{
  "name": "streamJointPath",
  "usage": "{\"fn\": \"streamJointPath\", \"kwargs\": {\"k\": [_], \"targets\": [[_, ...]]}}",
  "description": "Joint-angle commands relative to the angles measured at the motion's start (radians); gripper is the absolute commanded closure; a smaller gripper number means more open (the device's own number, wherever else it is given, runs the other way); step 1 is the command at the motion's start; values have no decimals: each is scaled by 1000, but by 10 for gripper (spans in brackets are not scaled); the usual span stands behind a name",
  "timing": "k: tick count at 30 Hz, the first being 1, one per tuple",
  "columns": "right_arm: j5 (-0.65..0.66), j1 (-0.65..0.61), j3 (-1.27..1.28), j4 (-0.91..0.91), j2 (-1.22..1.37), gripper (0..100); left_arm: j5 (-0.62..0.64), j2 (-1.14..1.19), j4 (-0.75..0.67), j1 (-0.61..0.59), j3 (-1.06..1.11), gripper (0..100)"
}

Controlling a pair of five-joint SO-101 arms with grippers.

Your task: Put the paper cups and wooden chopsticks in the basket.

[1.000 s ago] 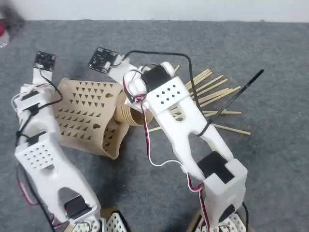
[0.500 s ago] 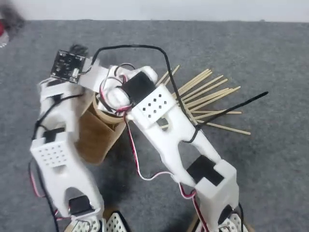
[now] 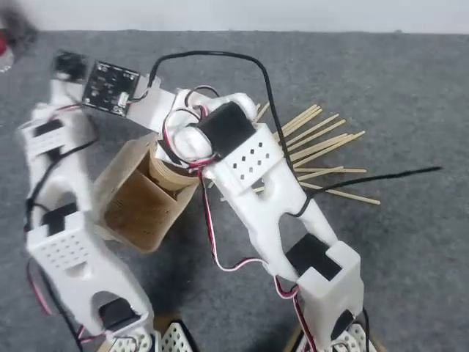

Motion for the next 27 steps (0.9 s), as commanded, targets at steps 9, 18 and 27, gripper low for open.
{"fn": "streamJointPath", "kwargs": {"k": [9, 18, 27], "targets": [[18, -21, -57, -213, 168, 991, 419, -68, -273, -339, -8, 989], [21, -110, -192, -298, 171, 987, 559, -69, -236, -425, -5, 988], [20, -102, -736, -81, 170, 899, 559, -64, -201, -413, 5, 988]]}}
